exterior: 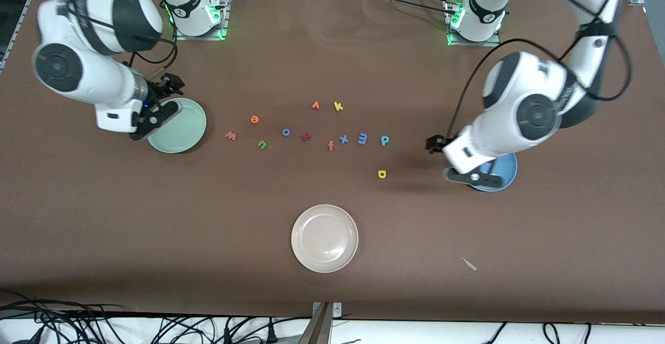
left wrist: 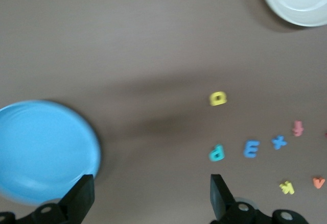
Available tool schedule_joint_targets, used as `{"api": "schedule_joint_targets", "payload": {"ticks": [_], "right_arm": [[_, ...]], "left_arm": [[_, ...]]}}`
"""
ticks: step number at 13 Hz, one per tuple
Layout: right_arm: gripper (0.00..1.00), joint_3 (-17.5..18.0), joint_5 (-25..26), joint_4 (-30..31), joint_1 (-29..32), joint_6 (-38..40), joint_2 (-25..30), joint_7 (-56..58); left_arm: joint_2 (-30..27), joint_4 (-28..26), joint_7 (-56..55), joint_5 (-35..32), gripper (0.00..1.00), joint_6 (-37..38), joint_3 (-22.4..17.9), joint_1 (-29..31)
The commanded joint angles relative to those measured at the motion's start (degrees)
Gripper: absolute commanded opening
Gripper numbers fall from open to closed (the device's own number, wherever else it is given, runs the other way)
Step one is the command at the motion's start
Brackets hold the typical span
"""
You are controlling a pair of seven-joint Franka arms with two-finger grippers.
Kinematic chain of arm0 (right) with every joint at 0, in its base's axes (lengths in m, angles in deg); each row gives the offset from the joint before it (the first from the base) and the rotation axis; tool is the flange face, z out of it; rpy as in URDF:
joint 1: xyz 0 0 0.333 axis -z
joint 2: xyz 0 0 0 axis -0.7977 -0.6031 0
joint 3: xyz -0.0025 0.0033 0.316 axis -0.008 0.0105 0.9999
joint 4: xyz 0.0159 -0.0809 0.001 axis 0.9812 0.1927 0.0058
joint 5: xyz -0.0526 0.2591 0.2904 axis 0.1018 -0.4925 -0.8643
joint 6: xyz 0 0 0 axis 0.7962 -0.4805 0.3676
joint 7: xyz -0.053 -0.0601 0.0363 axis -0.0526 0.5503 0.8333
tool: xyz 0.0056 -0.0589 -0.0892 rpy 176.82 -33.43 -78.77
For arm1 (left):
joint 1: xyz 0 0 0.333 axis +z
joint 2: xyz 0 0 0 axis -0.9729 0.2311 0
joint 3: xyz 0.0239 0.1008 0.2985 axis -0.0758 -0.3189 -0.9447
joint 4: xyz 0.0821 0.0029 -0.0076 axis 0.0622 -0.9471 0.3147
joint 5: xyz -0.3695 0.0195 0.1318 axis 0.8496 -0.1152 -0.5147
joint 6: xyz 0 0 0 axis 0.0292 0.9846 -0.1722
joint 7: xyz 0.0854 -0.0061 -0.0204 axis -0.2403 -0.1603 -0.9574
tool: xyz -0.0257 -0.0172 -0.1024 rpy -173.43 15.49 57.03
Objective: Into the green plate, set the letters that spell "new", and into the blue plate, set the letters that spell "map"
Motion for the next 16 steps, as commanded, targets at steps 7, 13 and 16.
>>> {"api": "schedule_joint_targets", "payload": {"ticks": [7, 13, 16], "right_arm": [[1.00, 4.1, 1.6, 18.8, 0.3, -41.0, -9.3, 14.4], [0.92, 4.7, 1.7, 18.8, -0.6, -51.6, -17.4, 13.7], [0.64, 4.7, 1.8, 18.8, -0.6, -51.8, -17.8, 14.0]], "left_arm": [[7.7, -10.5, -7.9, -2.4, 1.00, -25.5, -1.0, -16.8], [10.4, -14.5, -22.5, -16.0, 1.00, -30.5, -0.7, -20.3], [12.3, -14.0, -22.6, -16.1, 0.98, -30.6, -0.7, -20.7]]}}
